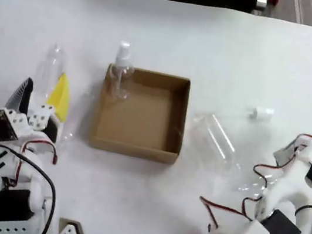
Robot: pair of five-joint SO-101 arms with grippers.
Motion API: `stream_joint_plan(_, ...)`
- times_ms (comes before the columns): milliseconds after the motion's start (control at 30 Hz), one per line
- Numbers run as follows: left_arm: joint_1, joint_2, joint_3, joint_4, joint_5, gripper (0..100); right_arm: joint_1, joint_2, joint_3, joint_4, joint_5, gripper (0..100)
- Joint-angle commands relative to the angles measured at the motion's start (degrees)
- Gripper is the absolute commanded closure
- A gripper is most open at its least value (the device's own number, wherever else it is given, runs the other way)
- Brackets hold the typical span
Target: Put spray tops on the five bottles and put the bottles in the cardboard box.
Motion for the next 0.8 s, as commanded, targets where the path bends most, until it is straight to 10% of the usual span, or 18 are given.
stream_joint_plan(0,0.6,-0.4,-0.4,-1.3,0.3,76,-0.9,-6.5,-8.4,8.4,8.0,65.4)
stream_joint_plan(267,0.6,-0.4,-0.4,-1.3,0.3,76,-1.3,-24.5,-32.5,27.0,25.3,65.4)
stream_joint_plan(467,0.6,-0.4,-0.4,-1.4,0.3,76,-15.0,-35.2,-24.0,41.5,83.0,65.4)
stream_joint_plan(767,0.6,-0.4,-0.4,-1.3,0.3,76,-16.8,-53.1,5.0,35.2,92.5,65.5)
